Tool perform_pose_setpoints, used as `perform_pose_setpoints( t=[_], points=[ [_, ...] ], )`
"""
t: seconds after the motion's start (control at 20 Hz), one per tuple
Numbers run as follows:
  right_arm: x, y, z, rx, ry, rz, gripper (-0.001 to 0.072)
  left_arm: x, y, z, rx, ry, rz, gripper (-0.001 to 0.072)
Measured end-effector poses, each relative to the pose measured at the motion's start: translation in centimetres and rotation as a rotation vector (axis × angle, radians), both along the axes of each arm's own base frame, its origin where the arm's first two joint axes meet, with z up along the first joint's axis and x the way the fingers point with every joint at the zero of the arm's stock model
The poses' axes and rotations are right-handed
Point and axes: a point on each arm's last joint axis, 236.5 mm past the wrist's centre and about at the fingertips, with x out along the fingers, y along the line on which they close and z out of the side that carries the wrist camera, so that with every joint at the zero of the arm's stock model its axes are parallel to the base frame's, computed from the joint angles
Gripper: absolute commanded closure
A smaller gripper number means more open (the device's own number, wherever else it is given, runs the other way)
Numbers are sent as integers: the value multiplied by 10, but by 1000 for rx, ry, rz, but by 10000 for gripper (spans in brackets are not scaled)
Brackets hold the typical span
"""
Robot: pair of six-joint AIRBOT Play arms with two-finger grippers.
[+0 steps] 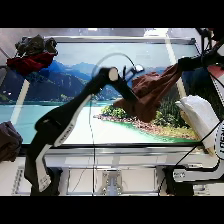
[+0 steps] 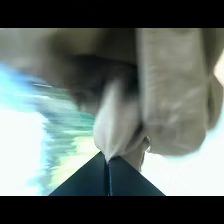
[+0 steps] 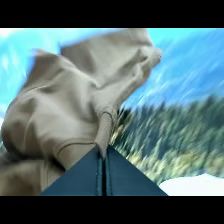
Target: Fold the shirts.
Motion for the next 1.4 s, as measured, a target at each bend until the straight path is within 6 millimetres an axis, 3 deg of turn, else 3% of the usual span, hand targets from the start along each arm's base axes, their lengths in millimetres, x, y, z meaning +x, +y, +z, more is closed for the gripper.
perform_pose_setpoints(
  t=[0.05,0.15,0.2,0.3,0.4,0.45,0.55,0.7,0.8,0.9,1.0,1.2,1.4],
  points=[
    [-5,1,24,-9,-49,1,685,17,25,41,13,-118,70,699],
    [-23,7,76,-23,-147,11,685,40,79,145,-4,-384,222,700],
    [-35,11,102,-25,-201,17,685,41,105,194,-26,-499,289,700],
    [-64,21,152,-30,-313,32,685,25,155,288,-92,-705,401,700],
    [-96,32,188,-24,-391,51,685,3,190,344,-135,-826,468,700],
    [-110,40,198,-9,-406,67,685,-5,202,359,-143,-857,489,700],
    [-134,60,200,31,-382,121,685,-11,214,367,-138,-881,512,700],
    [-146,82,177,79,-296,187,685,0,216,335,-57,-824,521,699],
    [-140,88,148,102,-219,198,685,20,217,290,41,-734,534,699],
    [-124,88,107,120,-133,183,685,43,222,237,150,-633,550,699],
    [-102,79,57,119,-55,139,685,65,233,177,266,-512,569,699],
    [-56,48,-63,82,108,-2,684,98,246,71,432,-332,574,699],
    [-24,34,-170,98,223,-103,678,121,238,-6,484,-243,548,679]
  ],
)
